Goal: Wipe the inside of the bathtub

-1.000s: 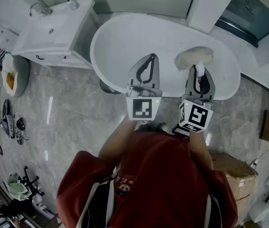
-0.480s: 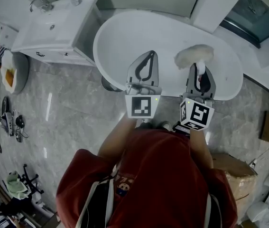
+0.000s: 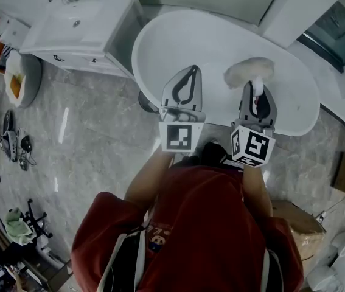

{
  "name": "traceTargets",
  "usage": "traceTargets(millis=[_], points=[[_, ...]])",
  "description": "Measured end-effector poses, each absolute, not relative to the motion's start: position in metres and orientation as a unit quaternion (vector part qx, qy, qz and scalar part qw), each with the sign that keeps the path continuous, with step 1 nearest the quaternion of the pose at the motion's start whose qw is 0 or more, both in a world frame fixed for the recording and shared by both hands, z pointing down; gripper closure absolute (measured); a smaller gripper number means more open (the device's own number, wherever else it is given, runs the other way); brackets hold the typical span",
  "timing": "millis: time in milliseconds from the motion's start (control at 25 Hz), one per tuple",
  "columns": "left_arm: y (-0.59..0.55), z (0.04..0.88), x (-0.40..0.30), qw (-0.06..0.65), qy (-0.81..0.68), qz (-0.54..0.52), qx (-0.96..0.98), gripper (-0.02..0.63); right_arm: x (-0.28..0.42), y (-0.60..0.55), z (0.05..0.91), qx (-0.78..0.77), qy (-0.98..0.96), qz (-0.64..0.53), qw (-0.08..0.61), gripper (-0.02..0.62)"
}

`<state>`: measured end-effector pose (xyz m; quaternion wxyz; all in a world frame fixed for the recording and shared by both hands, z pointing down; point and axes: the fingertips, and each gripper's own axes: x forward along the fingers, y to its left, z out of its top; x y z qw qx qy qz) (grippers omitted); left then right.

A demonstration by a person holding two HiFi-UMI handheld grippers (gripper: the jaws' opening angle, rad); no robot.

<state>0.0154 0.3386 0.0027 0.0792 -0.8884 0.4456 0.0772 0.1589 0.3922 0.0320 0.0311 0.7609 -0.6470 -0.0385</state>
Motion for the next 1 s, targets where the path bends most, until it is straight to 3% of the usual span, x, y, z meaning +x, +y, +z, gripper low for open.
traceTargets(millis=[480,1000], points=[[0.285,0.016,0.011,0.076,0.481,0.071,-0.871,0.592,0.158,0.321,0.056,0.728,-0.686,-0.004,0.025,0.494],[0.197,0.018,0.046,0.084,0.523,0.060,-0.846,0.592,0.203,0.218,0.071,0.691,-0.722,0.034,0.012,0.494]])
